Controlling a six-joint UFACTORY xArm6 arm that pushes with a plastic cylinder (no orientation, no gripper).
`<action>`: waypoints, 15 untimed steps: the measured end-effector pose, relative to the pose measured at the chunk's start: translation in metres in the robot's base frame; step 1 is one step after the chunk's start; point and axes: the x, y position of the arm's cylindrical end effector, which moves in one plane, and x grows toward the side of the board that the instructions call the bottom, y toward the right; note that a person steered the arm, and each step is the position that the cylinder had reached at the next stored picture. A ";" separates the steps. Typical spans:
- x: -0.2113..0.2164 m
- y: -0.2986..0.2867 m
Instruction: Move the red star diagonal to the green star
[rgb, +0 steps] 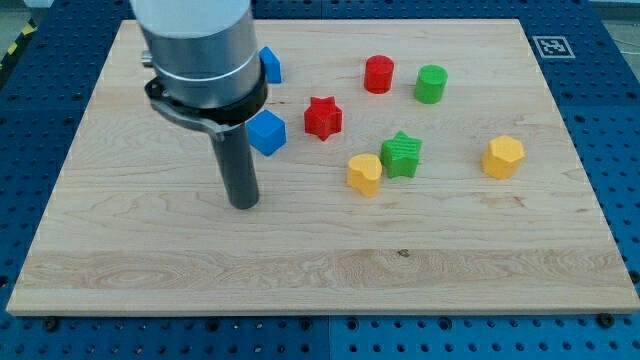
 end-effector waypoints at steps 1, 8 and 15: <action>-0.022 0.016; -0.093 0.004; -0.124 0.038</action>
